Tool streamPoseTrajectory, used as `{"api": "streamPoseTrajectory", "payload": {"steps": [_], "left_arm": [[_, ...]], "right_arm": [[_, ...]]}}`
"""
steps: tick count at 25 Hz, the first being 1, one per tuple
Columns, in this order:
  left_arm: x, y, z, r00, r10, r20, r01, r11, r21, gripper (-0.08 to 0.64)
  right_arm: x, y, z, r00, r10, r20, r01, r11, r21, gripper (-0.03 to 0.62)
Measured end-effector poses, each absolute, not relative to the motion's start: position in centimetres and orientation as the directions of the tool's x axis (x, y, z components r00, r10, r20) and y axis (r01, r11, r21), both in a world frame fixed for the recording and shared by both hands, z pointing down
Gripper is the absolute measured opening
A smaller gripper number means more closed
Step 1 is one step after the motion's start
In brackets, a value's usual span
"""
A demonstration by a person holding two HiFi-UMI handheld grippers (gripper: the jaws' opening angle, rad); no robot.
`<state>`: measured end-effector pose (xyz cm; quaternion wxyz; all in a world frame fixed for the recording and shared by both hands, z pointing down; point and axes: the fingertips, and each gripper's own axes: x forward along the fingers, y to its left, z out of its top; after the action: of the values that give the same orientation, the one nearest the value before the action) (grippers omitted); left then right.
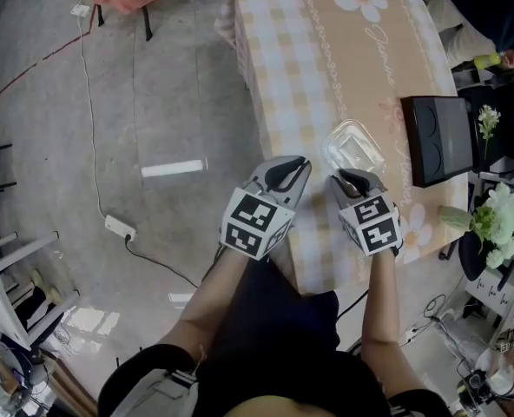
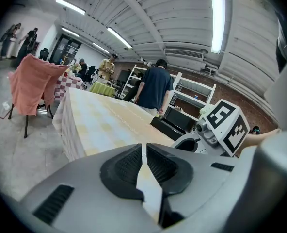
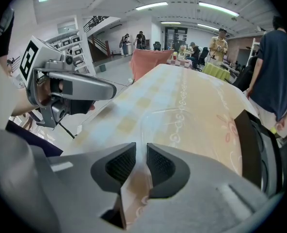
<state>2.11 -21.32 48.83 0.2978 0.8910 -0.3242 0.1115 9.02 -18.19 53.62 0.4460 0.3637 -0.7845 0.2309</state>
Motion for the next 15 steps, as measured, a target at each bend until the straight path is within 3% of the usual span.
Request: {"api": "streamPoseTrajectory", "payload": {"steps": [15], "left_arm": [[2.3, -20.1, 48.7, 0.768, -0.504, 0.395, -0.640, -0.629, 0.442, 0.037]], "right_arm": [[9.3, -18.3, 53.8, -0.277, -0.387, 0.880, -0.761, 0.648, 0.046, 0.026]]}}
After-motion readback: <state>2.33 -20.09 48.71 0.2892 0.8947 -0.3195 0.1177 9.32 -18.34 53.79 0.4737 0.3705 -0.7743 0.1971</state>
